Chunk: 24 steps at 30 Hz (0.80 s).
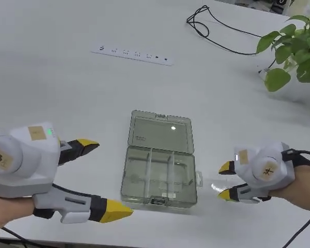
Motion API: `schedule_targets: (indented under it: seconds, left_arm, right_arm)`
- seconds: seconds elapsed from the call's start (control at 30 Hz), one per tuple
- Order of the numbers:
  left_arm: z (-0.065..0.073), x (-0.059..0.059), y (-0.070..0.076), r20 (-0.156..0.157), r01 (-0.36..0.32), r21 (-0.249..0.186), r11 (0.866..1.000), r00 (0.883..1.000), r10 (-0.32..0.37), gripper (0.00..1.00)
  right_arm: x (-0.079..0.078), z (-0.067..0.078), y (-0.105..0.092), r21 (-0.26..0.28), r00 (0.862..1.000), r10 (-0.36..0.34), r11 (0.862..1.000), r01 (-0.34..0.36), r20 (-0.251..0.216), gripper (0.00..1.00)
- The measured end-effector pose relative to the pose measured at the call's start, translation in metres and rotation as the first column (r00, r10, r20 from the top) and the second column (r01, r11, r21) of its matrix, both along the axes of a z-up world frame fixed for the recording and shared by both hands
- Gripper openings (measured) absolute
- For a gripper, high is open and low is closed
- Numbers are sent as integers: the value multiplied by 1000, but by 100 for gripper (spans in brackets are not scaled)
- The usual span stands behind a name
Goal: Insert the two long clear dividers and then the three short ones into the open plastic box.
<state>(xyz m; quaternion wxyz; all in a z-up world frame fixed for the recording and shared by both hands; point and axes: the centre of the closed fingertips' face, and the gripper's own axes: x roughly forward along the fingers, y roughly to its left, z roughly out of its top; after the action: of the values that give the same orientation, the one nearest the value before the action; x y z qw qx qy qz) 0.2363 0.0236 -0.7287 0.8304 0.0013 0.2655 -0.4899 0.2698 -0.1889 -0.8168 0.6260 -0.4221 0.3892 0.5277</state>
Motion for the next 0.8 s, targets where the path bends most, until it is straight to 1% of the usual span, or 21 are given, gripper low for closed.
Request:
schedule_targets:
  seconds: [0.07,0.13,0.27,0.4,0.53,0.67,0.73,0.8]
  left_arm:
    - [2,1,-1,1,-1,-9,1000,1000,1,97]
    - [3,1,-2,-2,3,-9,1000,1000,-3,97]
    - [7,2,-5,6,5,-13,1000,1000,-5,97]
    - [14,5,-8,3,-6,-39,999,1000,7,95]
    - [21,5,-14,-2,-4,-58,998,1000,4,92]
    - [28,6,-22,-16,-8,-93,996,1000,7,90]
    - [31,6,-27,-37,-12,-114,993,999,8,86]
    - [35,6,-32,-41,-6,-139,990,999,0,84]
  right_arm:
    - [-2,8,3,6,1000,1,1000,-1,17,32]
    - [-3,14,6,10,1000,2,1000,-2,31,32]
    - [-6,27,11,8,998,12,1000,-13,62,32]
    - [-10,44,19,13,995,20,1000,-21,95,32]
    - [-12,60,28,23,991,20,999,-24,129,32]
    - [-16,78,41,41,987,26,999,-33,161,32]
    - [-18,87,48,50,984,30,998,-39,174,32]
    - [-20,95,54,62,982,31,997,-43,187,32]
